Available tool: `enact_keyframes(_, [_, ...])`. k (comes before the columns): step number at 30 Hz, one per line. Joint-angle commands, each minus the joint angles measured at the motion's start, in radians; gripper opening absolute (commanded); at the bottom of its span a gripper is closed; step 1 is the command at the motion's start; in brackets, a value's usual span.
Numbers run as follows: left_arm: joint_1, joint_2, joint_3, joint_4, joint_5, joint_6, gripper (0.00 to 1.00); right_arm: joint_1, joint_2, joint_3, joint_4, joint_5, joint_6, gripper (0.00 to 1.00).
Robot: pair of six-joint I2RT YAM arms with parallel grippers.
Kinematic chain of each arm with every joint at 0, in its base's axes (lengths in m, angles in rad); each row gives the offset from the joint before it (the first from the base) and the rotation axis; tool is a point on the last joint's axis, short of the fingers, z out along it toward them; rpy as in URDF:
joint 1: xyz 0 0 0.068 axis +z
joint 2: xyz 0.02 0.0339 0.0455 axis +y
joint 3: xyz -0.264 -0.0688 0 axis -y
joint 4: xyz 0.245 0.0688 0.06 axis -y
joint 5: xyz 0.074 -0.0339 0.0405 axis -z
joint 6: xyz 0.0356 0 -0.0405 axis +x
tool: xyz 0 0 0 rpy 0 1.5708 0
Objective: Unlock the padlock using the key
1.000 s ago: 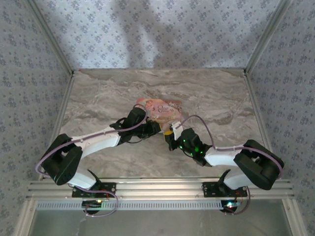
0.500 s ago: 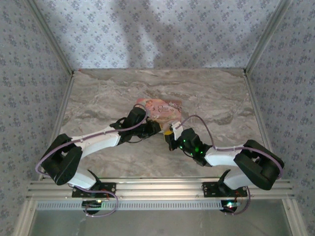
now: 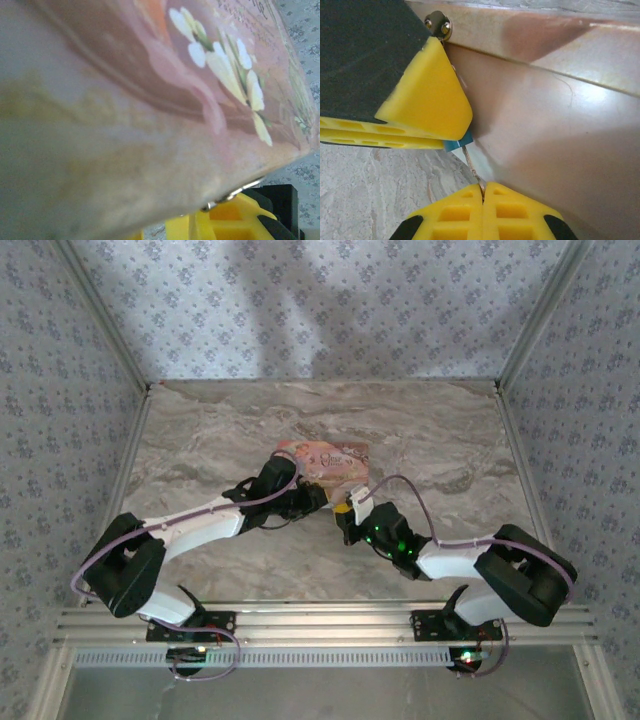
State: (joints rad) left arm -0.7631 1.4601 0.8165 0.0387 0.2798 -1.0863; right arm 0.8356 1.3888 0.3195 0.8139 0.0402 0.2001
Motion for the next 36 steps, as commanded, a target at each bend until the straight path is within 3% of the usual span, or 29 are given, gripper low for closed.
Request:
enact_keyframes(1, [-0.011, -0.030, 0.043, 0.005, 0.067, -0.032, 0.23, 0.006, 0.001, -0.006, 0.109, 0.008, -0.019, 0.00])
enact_keyframes(36, [0.010, -0.032, 0.041, 0.012, 0.089, -0.062, 0.23, 0.003, -0.027, -0.039, 0.108, 0.004, 0.006, 0.00])
